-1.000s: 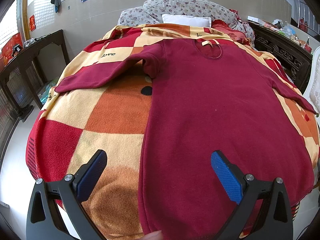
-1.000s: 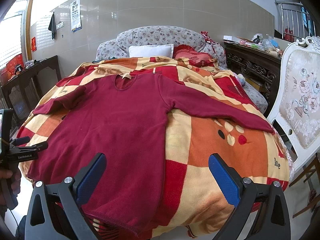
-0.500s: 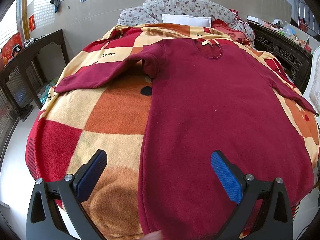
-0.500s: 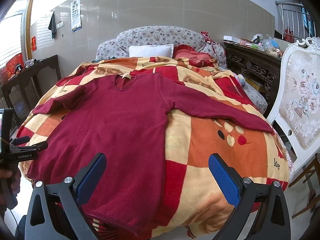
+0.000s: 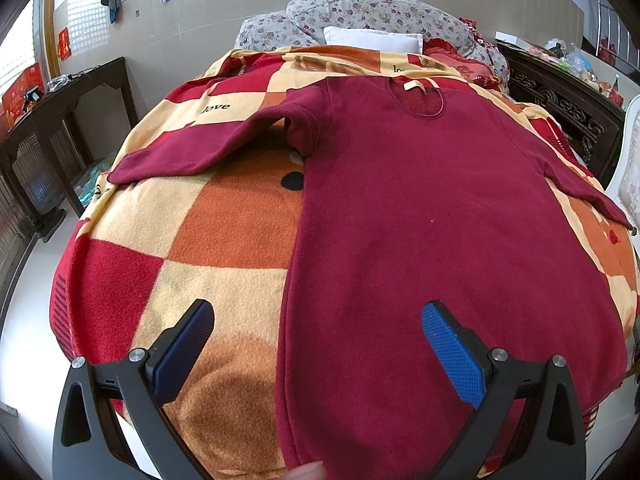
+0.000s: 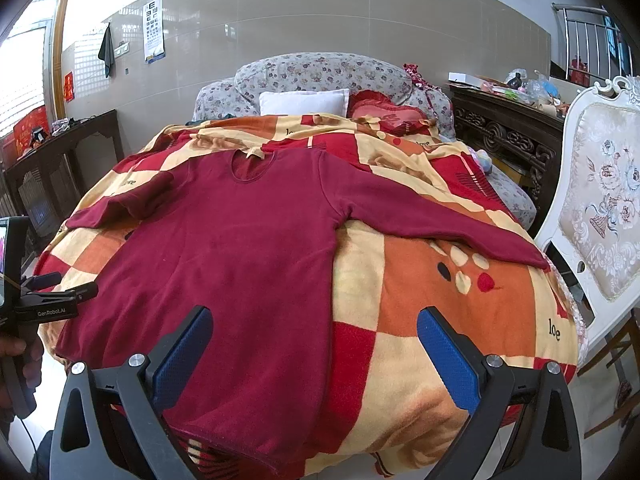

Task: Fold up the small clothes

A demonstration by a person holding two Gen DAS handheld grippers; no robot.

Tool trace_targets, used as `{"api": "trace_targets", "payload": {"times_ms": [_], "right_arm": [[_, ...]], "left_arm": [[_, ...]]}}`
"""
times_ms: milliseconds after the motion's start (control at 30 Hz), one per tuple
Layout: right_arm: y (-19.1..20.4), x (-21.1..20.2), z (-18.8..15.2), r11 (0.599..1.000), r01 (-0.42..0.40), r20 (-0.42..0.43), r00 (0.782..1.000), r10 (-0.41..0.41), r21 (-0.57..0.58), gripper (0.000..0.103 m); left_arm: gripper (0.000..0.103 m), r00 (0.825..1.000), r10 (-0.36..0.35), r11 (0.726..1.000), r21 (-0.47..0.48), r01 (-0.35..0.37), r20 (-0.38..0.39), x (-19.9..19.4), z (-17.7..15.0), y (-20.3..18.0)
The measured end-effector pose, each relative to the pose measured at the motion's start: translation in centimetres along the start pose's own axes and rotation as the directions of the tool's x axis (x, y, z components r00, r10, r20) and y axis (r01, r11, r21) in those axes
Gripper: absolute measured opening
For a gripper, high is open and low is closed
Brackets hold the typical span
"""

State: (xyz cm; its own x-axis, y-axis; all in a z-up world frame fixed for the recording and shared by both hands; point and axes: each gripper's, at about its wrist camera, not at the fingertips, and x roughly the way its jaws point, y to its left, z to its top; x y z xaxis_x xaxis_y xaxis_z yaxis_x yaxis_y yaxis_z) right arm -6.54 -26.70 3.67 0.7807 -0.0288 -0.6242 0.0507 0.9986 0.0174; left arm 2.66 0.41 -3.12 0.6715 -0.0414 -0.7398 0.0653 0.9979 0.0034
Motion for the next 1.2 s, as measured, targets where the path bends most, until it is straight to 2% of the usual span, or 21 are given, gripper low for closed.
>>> {"api": "trace_targets", "payload": {"times_ms": [300,433,600,733,867,967,1100,1167,1200], "right_arm": [[0.2,1.4,0.8,1.000,-0.008,-0.017,1.000,0.008,0.000,0.103],[0.9,3.6,3.1,1.000,-0.024,0.003,1.000,0.024,0.010,0.103],[3.4,8.3,6.2,0.999,-0.043,0.037,0.998,0.043,0.001,0.103],[5.7,14.0,7.8,0.998,-0.057,-0.027,0.998,0.056,-0.041,0.103],[7.0,19.0,8.6,0.995,-0.053,-0.095,0.995,0.045,-0.084,0.103],[7.0,21.6,8.1,0.995,-0.060,-0.139,0.989,0.049,-0.081,0.103],[6.6,24.1,6.1,0.996,-0.070,-0.203,0.978,0.058,-0.052,0.103],[5.9,24.4,5.8,0.996,-0.088,-0.209,0.974,0.083,-0.016,0.103],[5.6,24.4,5.9,0.995,-0.096,-0.201,0.975,0.095,0.003,0.103]], "left_arm": [[0.103,1.000,0.008,1.000,-0.002,-0.008,0.002,1.1,0.6,0.6],[0.103,0.999,0.044,0.998,-0.045,-0.044,0.015,2.9,2.7,2.9],[0.103,0.994,0.109,0.992,-0.069,-0.110,-0.014,6.0,5.4,5.8],[0.103,0.988,0.132,0.988,-0.073,-0.138,-0.075,8.7,6.7,7.8],[0.103,0.981,0.124,0.989,-0.067,-0.135,-0.152,10.9,6.1,8.5],[0.103,0.979,0.158,0.986,-0.025,-0.162,-0.133,10.4,5.4,7.6],[0.103,0.981,0.168,0.985,-0.007,-0.170,-0.100,9.9,4.8,7.4],[0.103,0.985,0.137,0.990,-0.008,-0.139,-0.100,9.5,4.7,7.5],[0.103,0.991,0.084,0.996,-0.025,-0.087,-0.101,9.1,4.9,8.0]]}}
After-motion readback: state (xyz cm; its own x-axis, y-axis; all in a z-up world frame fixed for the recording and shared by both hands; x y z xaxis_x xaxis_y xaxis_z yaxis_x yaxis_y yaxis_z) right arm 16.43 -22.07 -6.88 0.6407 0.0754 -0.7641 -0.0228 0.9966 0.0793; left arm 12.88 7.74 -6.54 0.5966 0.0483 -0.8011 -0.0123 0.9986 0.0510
